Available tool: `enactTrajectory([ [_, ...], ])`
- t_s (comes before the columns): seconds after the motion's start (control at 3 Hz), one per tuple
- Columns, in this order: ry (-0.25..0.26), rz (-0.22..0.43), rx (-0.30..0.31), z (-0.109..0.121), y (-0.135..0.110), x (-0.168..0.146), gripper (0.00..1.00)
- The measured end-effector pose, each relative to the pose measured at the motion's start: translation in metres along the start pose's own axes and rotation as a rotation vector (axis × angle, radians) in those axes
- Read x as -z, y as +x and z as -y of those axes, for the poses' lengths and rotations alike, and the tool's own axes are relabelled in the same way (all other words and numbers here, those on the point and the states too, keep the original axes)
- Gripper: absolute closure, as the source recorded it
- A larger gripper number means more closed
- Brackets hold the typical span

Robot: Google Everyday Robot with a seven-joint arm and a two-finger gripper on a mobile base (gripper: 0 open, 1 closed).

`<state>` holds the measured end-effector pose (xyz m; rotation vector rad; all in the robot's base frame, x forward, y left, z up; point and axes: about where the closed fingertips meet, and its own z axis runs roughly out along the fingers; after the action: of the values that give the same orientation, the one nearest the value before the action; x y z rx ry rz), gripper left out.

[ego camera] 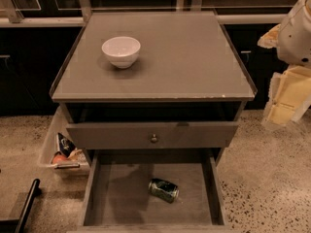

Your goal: Pick green can from middle drawer and place on counter

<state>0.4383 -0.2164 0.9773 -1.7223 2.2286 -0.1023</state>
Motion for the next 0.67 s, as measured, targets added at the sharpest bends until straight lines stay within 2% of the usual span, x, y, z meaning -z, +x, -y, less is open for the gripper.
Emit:
enactTrajectory([
  [0.67, -0.005, -0.008, 0.003, -0.0043, -0.0004, -0.0084, 0.00],
])
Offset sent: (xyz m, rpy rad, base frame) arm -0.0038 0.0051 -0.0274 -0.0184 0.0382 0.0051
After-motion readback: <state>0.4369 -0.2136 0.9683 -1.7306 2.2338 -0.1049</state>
